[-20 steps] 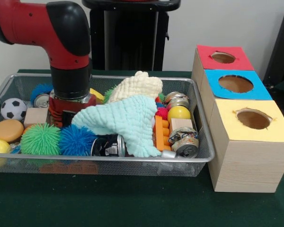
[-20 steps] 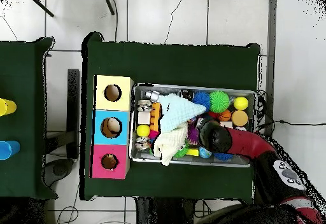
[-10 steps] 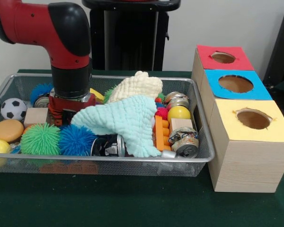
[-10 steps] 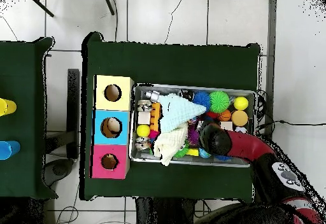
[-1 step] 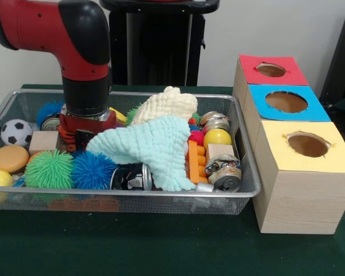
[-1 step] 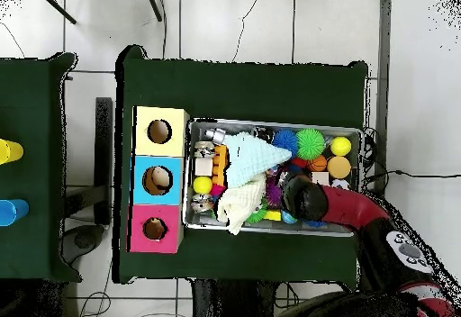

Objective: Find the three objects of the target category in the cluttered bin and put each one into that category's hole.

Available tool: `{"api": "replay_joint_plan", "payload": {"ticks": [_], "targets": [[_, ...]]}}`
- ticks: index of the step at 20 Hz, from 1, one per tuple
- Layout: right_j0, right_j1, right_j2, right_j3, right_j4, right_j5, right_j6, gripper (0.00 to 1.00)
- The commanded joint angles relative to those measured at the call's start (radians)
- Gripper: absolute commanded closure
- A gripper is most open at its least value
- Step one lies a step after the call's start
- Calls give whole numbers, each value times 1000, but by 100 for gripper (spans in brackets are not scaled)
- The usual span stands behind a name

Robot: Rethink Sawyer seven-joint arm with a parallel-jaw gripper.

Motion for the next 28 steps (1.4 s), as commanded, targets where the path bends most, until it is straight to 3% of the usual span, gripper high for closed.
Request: {"api": "replay_joint_plan", "payload": {"ticks": [1, 4, 12, 28], "targets": [[-9, -115, 24, 119, 40, 207, 8, 0], [-29, -162, 40, 146, 52, 254, -13, 0], [-34, -106, 51, 77, 42, 267, -11, 0], [-20, -54, 27, 37, 18, 223, 16, 0]]}}
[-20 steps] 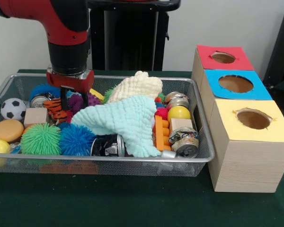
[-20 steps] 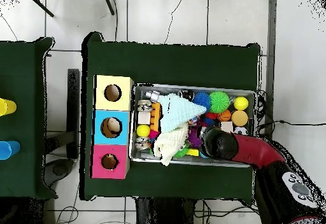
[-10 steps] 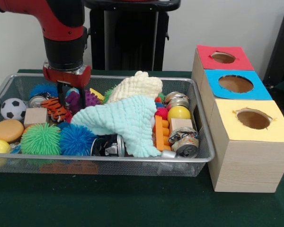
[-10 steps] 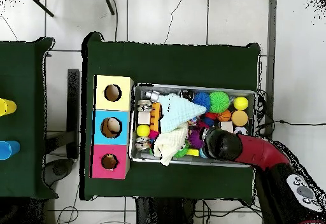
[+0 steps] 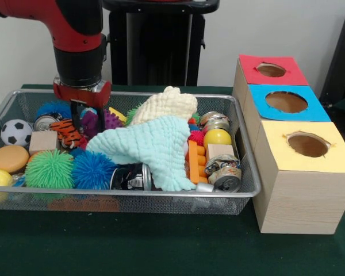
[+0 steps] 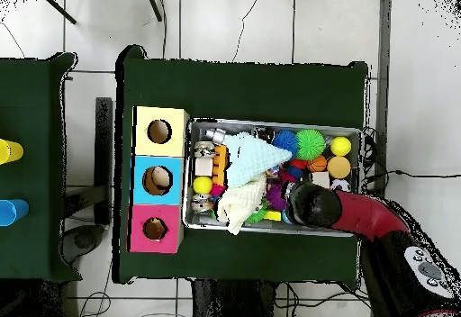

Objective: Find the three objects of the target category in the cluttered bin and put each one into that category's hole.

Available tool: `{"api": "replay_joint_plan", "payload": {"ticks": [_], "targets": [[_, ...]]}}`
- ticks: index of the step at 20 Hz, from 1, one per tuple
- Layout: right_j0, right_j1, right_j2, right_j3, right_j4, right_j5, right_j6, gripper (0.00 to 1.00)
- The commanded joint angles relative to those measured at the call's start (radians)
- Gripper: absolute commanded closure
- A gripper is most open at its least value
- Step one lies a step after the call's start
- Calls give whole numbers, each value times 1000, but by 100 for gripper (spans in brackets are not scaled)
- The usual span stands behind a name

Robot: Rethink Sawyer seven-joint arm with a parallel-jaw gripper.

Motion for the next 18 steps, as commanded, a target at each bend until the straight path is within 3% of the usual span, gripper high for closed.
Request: {"api": "replay_joint_plan", "payload": {"ticks": [1, 6, 10, 14, 18], "targets": [[0, 37, 25, -17, 1, 69, 14, 0], [-4, -67, 28, 38, 33, 134, 8, 0], [-5, -68, 36, 38, 40, 148, 3, 0], [-18, -99, 65, 34, 3, 168, -84, 0], [-57, -132, 124, 69, -53, 99, -172, 0]]}}
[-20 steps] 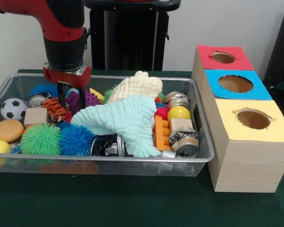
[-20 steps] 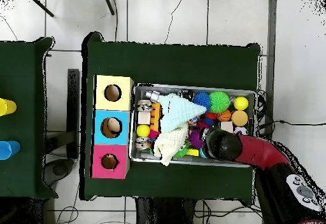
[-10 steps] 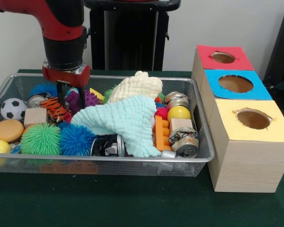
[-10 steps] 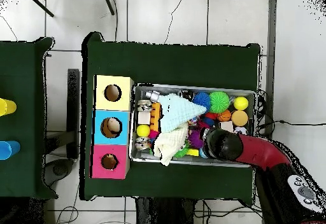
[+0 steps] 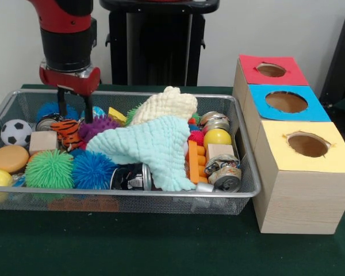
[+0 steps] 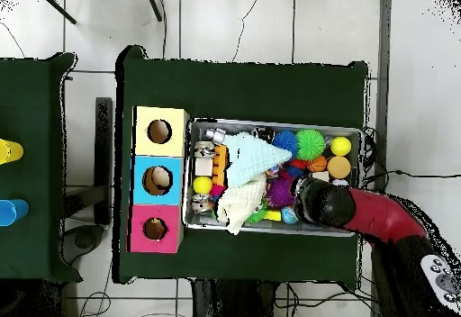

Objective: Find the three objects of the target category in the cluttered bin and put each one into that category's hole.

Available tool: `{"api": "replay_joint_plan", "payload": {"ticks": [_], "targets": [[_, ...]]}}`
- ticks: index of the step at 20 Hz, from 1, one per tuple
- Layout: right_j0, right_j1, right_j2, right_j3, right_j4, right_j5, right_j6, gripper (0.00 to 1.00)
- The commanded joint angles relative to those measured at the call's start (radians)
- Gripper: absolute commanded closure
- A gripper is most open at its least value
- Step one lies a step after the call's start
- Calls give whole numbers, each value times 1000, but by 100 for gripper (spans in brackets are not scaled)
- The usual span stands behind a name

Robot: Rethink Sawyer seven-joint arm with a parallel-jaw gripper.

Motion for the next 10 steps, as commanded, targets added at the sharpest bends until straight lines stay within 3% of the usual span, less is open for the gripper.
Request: {"api": "replay_joint_plan", "payload": {"ticks": [1, 10], "targets": [[-54, -40, 128, 77, -74, 22, -185, 0], [-82, 69, 148, 26, -111, -2, -144, 0]]}}
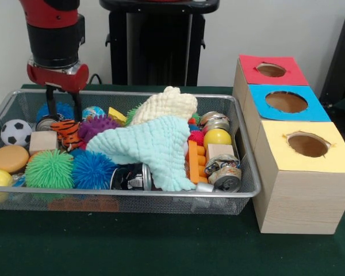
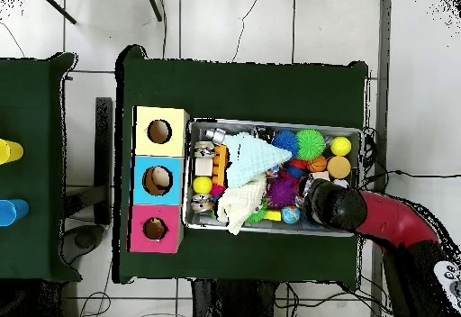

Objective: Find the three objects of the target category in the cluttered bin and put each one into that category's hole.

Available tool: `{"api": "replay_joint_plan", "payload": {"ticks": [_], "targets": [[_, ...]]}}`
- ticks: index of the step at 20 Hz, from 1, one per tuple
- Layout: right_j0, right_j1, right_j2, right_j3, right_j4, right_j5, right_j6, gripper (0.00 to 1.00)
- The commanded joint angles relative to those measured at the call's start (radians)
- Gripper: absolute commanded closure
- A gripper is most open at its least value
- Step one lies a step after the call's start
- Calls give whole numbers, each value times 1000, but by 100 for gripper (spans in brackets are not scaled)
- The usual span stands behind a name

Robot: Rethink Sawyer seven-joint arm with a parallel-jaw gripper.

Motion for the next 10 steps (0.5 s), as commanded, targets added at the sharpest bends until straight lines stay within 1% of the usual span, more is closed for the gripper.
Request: {"api": "replay_joint_plan", "payload": {"ticks": [1, 7, 10], "targets": [[-19, 81, 105, 15, -84, -8, -142, 0], [-7, 163, 100, -46, -126, -39, -124, 0], [8, 224, 85, -78, -157, -88, -93, 0]]}}
